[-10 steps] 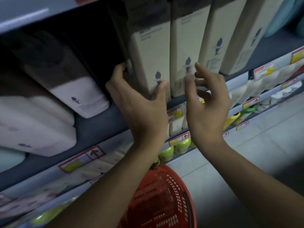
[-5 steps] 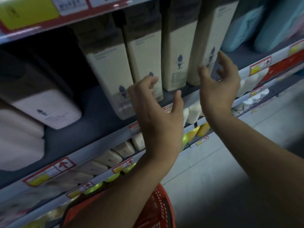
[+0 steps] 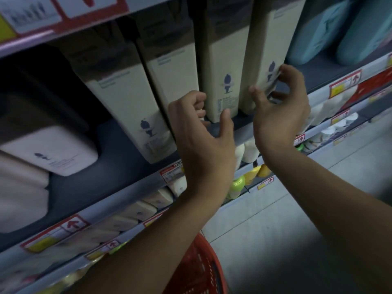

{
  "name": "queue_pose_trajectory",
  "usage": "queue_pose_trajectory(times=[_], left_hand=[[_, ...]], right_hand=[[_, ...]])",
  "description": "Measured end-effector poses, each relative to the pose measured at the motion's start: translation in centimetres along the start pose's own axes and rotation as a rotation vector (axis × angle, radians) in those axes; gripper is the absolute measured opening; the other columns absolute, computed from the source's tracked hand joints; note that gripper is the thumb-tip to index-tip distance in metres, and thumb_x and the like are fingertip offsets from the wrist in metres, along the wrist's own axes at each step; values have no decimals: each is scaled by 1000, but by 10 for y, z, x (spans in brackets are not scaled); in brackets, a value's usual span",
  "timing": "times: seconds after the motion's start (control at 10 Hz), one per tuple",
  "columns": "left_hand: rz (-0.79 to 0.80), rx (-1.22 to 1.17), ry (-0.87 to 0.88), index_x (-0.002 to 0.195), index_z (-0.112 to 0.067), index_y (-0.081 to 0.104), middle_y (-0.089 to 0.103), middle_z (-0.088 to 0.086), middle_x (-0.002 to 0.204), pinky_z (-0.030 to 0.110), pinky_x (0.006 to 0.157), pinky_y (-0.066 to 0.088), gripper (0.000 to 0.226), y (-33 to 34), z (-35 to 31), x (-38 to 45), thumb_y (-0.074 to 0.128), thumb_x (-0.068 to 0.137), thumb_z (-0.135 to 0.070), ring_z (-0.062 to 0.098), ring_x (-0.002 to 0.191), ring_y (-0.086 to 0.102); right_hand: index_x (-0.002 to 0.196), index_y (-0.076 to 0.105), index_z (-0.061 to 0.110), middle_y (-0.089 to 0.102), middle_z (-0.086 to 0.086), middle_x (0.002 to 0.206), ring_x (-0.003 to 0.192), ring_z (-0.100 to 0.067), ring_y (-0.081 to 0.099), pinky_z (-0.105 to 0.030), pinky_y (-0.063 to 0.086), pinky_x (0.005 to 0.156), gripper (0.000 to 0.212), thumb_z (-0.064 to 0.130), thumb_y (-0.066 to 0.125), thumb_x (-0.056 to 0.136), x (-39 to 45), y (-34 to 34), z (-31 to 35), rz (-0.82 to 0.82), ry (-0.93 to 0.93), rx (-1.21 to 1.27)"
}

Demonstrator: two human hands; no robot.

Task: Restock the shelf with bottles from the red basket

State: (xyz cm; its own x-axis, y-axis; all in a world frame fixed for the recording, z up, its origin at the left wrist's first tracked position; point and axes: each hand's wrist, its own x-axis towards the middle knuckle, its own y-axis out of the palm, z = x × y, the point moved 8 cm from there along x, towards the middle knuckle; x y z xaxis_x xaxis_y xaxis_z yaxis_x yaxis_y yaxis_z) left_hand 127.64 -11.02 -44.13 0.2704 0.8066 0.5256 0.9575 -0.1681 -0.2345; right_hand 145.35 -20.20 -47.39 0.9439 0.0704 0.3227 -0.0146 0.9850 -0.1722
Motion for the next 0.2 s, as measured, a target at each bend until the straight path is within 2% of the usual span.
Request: queue_pose_trajectory(times=[0.2], left_hand=[[-26, -20, 8, 115, -7, 56, 52, 4, 113, 34, 76, 57, 37, -3, -5, -2, 78, 86, -11, 17, 94, 59]], right_hand=[[133, 59, 22, 61, 9, 125, 108, -8, 62, -38, 54, 92, 49, 34, 73, 87, -11, -7, 1, -34, -11, 29]])
